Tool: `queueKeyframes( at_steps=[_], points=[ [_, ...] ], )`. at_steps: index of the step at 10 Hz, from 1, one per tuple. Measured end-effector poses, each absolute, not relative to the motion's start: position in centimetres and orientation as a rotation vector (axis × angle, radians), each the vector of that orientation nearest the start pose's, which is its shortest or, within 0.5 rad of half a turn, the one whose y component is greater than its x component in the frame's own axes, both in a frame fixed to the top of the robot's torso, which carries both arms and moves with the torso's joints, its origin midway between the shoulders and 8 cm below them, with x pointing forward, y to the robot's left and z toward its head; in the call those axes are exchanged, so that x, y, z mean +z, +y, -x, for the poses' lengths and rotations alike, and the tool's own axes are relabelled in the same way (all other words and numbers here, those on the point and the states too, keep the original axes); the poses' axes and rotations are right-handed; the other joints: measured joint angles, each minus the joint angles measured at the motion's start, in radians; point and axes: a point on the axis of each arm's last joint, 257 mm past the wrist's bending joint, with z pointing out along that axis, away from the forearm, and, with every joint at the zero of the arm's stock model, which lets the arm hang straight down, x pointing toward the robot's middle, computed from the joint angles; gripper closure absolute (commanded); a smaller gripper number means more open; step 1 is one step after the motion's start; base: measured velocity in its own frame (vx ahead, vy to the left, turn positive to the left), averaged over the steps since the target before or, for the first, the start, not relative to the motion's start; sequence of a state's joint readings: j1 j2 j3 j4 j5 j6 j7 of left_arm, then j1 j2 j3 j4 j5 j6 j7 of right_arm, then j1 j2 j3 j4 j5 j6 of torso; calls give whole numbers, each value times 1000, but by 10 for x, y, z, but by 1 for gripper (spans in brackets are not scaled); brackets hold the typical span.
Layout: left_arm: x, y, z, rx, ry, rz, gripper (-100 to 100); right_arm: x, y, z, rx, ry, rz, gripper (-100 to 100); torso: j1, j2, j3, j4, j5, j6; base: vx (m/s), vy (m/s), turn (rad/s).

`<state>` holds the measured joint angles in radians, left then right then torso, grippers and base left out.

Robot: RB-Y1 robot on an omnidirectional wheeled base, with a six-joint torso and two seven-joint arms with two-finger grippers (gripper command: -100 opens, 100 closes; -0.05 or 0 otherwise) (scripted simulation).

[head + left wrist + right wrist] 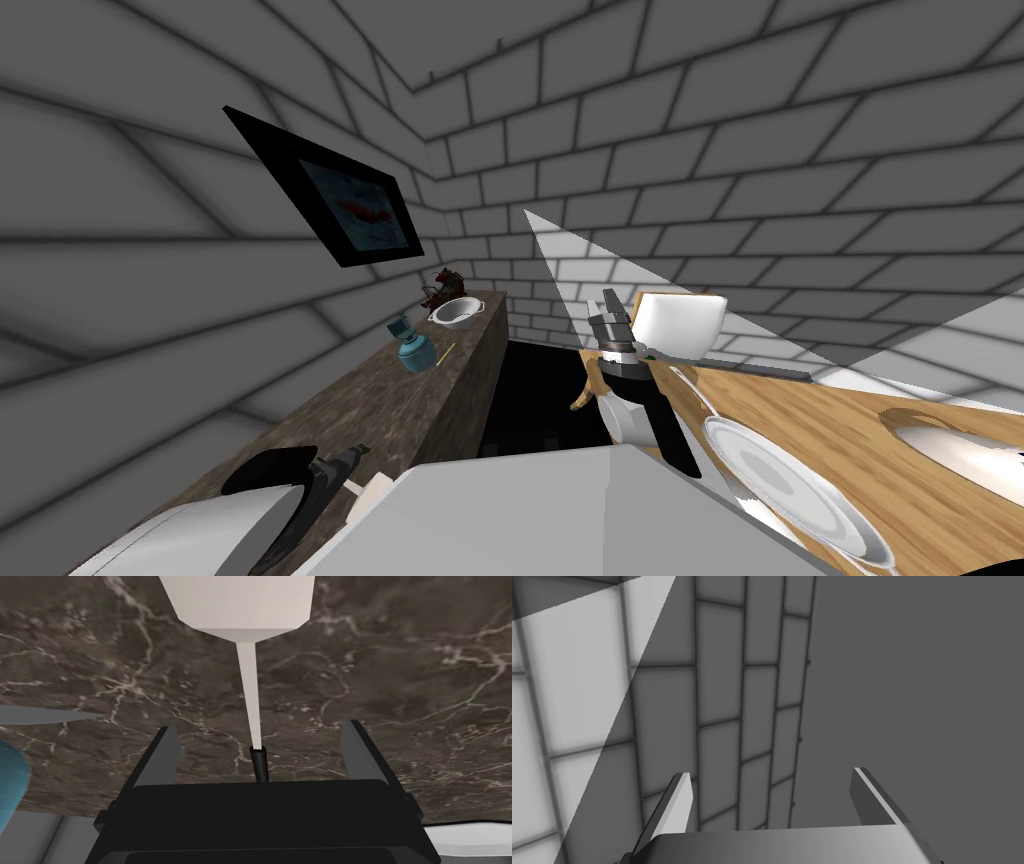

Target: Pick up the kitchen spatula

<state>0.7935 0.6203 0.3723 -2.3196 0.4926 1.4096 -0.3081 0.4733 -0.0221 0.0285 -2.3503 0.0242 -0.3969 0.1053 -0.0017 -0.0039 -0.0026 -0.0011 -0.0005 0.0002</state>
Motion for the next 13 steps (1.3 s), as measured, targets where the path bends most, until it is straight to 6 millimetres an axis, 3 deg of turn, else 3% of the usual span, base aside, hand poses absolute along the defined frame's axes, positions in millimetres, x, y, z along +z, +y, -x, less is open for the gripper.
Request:
queueKeyframes(
  at_steps=[3, 4, 5, 10, 11, 13],
  points=[
    [-336, 484, -110, 252, 2256, 1745, -100, 44, -262, -350, 1224, 675, -596, 0, 0, -2, -1, 0, 0, 0, 76, -19, 3],
    [-336, 484, -109, 256, 2258, 1748, 0, 44, -262, -350, 1224, 675, -596, 0, 1, 1, 0, 0, 0, 0, 7, -2, -1],
    [-336, 484, -109, 256, 2257, 1748, -100, 44, -262, -350, 1224, 675, -596, 0, 1, 3, 2, 1, 0, 0, -5, 1, -37],
    [-355, 492, -110, 257, 2243, 1768, -100, 44, -262, -350, 1224, 675, -596, 0, 2, 6, 3, 1, 1, 0, -15, 2, -27],
    [-356, 492, -110, 256, 2243, 1767, 100, 44, -262, -350, 1224, 675, -596, 0, 2, 5, 3, 1, 0, 0, 0, 0, 0],
    [-356, 492, -110, 258, 2243, 1768, 100, 44, -262, -350, 1224, 675, -596, 0, 2, 4, 3, 1, 1, 1, 0, 0, 0]
  ],
)
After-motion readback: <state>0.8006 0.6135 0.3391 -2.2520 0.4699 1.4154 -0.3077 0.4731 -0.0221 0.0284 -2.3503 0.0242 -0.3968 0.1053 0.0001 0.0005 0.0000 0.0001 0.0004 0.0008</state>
